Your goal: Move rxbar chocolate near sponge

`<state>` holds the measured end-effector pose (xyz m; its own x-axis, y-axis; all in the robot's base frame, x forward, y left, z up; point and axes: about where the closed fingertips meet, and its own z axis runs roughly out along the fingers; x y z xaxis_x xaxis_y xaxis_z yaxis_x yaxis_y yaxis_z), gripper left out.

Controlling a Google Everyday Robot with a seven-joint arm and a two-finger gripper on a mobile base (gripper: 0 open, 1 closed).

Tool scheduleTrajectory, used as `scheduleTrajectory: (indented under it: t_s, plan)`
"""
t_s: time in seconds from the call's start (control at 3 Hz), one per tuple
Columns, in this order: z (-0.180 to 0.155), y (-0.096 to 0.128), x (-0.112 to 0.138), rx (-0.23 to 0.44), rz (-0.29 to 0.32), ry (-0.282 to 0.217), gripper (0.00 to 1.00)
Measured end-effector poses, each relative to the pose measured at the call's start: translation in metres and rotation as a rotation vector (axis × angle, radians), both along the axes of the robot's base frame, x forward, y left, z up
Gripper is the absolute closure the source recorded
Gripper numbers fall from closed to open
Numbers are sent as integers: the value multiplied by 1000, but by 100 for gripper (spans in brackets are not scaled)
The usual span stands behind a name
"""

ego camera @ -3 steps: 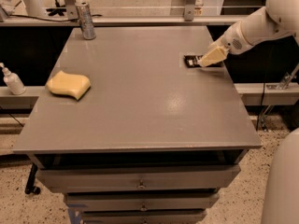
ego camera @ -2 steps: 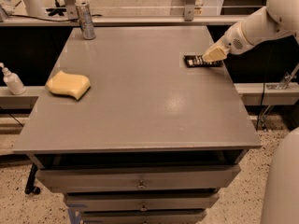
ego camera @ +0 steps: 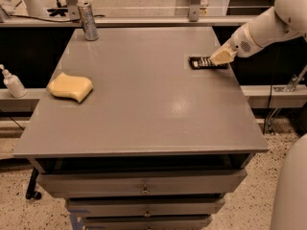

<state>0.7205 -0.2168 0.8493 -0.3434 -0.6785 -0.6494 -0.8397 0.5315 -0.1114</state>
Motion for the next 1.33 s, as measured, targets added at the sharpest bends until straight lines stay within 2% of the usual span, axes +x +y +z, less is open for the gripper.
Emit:
scheduleTrajectory:
  t_s: [0.33, 0.67, 1.33]
  plan:
    - [19, -1, -1, 8, 8, -22, 77]
    - [28, -3, -1, 10, 14, -33, 54]
    - [12, -14, 5, 3, 13, -3, 8]
